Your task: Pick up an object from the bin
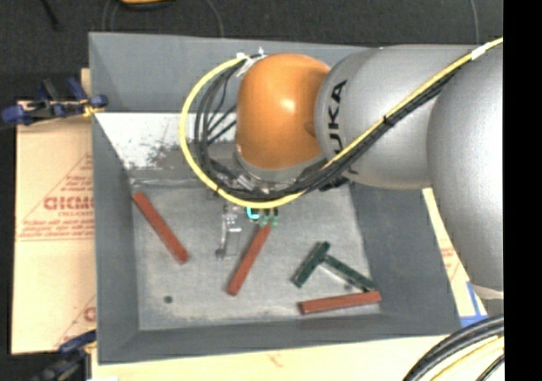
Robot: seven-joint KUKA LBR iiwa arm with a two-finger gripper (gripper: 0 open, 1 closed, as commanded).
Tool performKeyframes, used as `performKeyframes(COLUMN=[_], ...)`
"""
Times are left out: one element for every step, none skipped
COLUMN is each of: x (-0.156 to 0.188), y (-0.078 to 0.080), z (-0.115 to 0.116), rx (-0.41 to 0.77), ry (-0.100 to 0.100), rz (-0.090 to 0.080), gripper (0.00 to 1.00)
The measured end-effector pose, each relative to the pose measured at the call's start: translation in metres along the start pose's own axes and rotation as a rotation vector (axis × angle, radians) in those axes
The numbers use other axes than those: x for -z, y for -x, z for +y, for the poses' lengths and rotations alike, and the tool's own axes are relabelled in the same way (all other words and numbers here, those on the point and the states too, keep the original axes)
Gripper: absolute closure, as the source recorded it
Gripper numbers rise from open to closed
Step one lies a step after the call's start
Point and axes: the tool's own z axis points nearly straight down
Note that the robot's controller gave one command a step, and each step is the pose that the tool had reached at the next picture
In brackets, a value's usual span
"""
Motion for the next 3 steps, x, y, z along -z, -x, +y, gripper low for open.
performKeyframes(x=[0.004,-0.008,-0.066], y=[0.002,0.002,0.009], z=[-0.001,-0.013,-0.047], rx=[-0.003,0.093,0.296], ry=[0.001,0.001,-0.003], rz=[-0.008,-0.013,-0.014], gripper=[0.0,0.0,0.0])
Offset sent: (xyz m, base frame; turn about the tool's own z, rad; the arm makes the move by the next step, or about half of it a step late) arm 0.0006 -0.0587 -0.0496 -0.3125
